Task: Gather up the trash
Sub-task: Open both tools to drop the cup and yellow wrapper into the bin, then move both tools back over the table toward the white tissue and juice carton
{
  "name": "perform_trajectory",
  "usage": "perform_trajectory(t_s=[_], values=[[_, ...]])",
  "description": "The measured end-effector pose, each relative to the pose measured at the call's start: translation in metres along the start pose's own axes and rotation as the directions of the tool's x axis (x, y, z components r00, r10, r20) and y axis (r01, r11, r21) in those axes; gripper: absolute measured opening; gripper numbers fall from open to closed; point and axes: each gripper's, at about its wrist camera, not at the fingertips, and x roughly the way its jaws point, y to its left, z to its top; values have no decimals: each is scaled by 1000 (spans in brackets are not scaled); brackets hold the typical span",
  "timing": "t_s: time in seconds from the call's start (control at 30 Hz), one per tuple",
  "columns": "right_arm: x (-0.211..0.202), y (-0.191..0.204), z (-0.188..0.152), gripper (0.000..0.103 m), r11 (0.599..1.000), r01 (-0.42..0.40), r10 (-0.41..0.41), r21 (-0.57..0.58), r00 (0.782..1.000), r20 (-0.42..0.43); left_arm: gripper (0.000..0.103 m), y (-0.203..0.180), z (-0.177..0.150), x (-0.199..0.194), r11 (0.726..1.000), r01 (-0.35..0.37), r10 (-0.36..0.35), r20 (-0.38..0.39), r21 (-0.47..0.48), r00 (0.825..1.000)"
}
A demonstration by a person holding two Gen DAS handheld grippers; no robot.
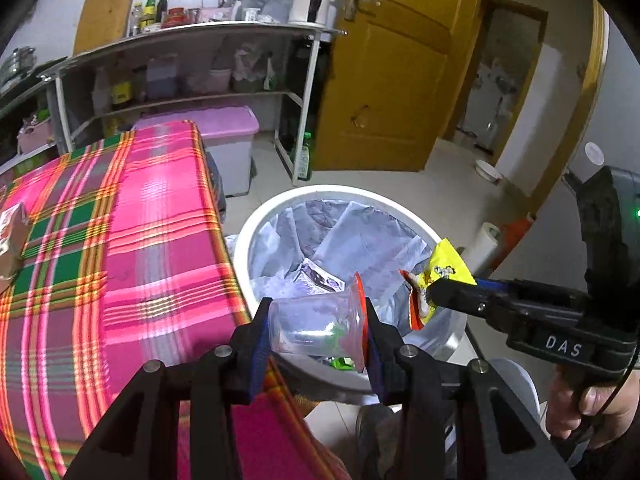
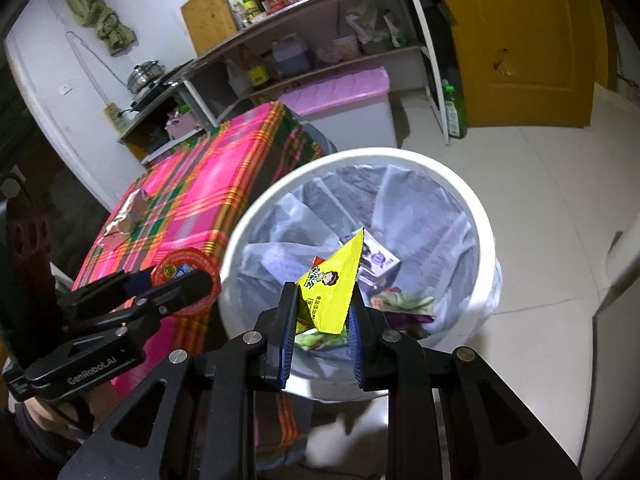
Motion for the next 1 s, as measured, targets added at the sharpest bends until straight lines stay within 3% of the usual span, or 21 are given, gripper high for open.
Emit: perform_trajectory(t_s=[0.33, 0.47, 1.0], values=[[10, -21, 0, 27, 999, 29, -28, 36, 999, -24, 41, -10, 11, 34, 999, 28, -25, -85, 29, 996], [9, -25, 0, 38, 998, 38, -37, 47, 999, -19, 41, -11, 13, 42, 999, 31, -28, -101, 33, 994], [-19, 8, 3, 38, 999, 34, -33, -35, 999, 40, 41, -3, 9, 11, 998, 54, -55, -40, -16, 998]])
